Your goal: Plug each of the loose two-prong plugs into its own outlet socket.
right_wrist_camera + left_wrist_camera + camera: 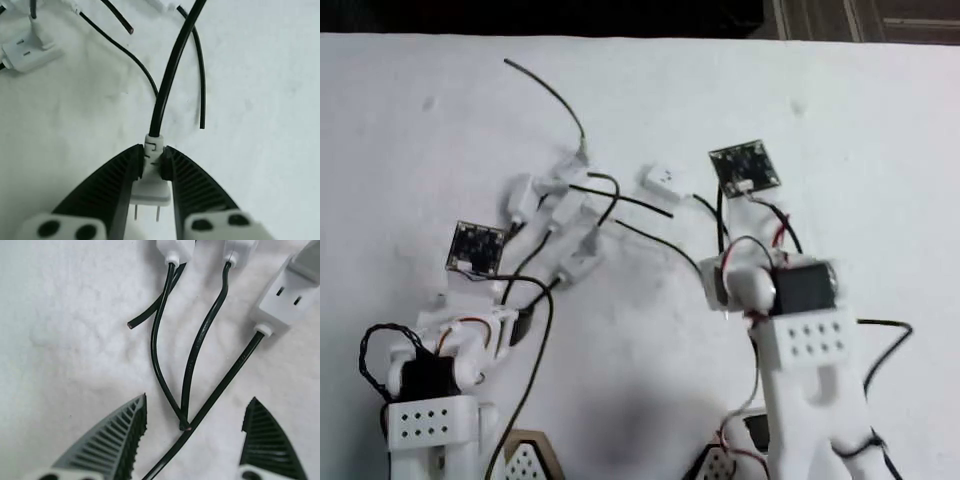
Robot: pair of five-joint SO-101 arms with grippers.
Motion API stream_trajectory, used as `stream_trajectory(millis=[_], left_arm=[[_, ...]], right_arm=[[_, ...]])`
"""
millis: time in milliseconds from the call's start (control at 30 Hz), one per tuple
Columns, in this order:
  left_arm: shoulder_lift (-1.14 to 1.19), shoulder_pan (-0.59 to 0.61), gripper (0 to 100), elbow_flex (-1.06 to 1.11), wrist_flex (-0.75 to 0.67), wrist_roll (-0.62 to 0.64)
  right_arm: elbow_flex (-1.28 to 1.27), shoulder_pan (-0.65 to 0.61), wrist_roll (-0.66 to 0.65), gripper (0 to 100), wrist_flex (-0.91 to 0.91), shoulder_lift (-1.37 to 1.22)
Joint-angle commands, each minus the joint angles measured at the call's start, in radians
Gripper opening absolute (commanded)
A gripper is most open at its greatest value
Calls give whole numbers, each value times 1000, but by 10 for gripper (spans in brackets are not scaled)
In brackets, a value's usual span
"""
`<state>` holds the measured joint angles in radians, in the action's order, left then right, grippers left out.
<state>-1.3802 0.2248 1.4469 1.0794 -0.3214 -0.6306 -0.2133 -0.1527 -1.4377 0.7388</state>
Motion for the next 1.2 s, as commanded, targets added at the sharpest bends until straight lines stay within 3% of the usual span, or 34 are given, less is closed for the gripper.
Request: stream_trajectory(millis=[0,167,367,600,900,1167], left_arm=[[-13,8,309,-5,3,6],[-13,8,309,-5,3,6],[-13,8,309,-5,3,6],[-13,8,309,-5,3,6],[-13,8,309,-5,3,6],[-13,8,309,-5,3,6]], right_arm=[[-34,10,-3,19,122,-128],[-41,-21,-2,29,300,-340],[-40,-76,-2,214,260,-410],[-20,-82,-2,159,154,-381],[-12,-82,-8,152,285,-599],[68,-50,-8,152,289,-731]])
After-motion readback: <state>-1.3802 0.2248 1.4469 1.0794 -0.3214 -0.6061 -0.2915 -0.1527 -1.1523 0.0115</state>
